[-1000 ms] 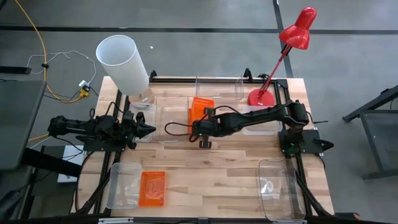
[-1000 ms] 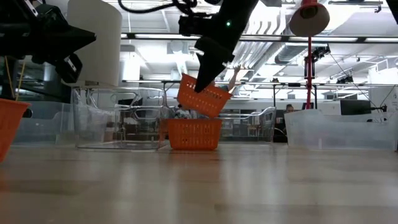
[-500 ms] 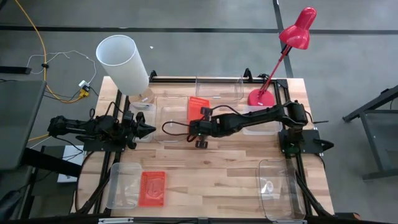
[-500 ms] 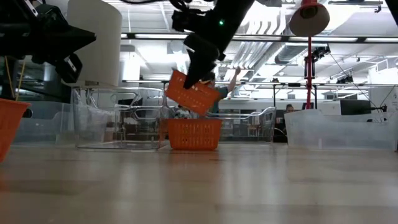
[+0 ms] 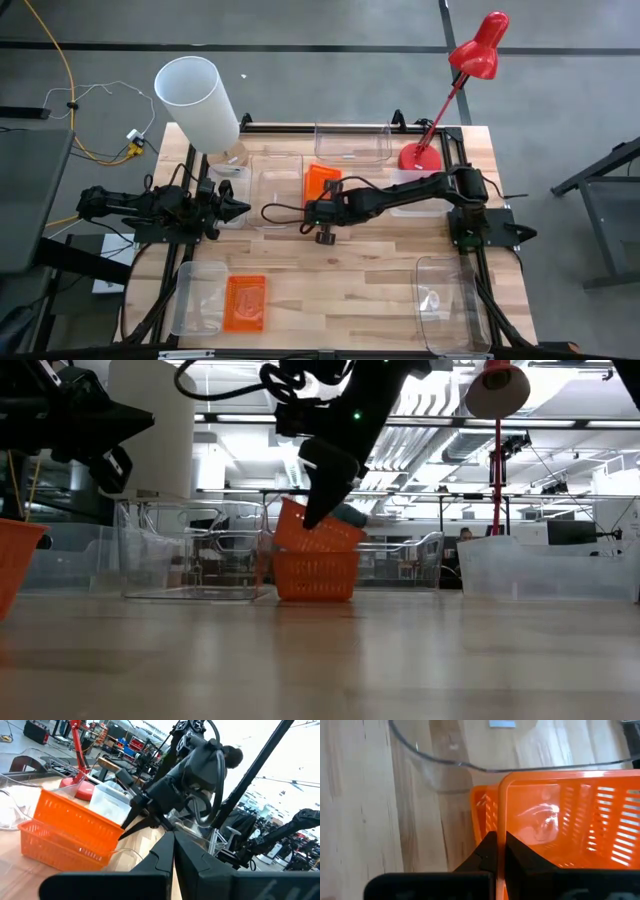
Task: Stack baskets by color
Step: Stack the middle orange bin on top of the top orange bin
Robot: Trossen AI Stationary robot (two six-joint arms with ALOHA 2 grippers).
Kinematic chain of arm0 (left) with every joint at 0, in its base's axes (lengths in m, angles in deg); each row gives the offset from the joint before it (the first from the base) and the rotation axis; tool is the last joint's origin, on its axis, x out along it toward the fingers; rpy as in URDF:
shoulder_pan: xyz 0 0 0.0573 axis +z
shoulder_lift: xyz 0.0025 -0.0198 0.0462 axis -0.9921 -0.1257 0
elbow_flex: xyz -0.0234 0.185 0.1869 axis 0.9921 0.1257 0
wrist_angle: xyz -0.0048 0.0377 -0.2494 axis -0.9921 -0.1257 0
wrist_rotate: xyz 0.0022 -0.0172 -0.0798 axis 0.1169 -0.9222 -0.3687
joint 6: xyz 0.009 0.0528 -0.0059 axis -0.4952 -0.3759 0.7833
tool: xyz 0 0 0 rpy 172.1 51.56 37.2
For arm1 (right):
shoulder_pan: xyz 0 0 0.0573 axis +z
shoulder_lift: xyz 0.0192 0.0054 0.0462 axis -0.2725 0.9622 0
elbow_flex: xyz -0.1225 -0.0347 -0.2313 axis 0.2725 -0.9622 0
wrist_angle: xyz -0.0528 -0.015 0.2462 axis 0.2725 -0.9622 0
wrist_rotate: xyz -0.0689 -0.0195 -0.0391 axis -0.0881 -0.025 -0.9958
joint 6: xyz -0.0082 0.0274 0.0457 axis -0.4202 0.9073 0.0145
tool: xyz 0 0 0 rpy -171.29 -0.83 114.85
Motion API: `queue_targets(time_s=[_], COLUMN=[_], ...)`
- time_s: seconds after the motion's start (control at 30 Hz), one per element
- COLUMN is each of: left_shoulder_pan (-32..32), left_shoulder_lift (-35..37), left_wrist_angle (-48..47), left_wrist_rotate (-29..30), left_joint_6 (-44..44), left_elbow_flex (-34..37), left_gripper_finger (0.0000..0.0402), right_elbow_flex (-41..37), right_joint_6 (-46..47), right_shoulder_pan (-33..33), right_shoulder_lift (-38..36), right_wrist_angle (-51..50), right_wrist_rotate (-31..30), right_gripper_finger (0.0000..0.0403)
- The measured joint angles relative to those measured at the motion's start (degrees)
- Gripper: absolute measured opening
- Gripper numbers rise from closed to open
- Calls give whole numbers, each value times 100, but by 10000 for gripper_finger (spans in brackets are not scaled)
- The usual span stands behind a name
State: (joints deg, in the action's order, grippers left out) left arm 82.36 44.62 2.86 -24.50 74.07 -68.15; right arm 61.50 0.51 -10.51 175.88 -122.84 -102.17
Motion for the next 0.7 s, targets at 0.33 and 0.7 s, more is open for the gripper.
queue_targets(time_s=[0.33,0.7], left_shoulder_pan=[0,0], left_shoulder_lift=[-2,-2], left_wrist_angle=[0,0], left_wrist_rotate=[-1,-1], left_joint_6=[0,0], left_elbow_flex=[0,0], left_gripper_finger=[1,1], right_elbow_flex=[-2,-1], right_joint_6=[-59,-282], right_shoulder_pan=[4,24], right_shoulder_lift=[13,13], right_wrist_angle=[-751,-1211], right_wrist_rotate=[145,368], right_gripper_finger=[0,0])
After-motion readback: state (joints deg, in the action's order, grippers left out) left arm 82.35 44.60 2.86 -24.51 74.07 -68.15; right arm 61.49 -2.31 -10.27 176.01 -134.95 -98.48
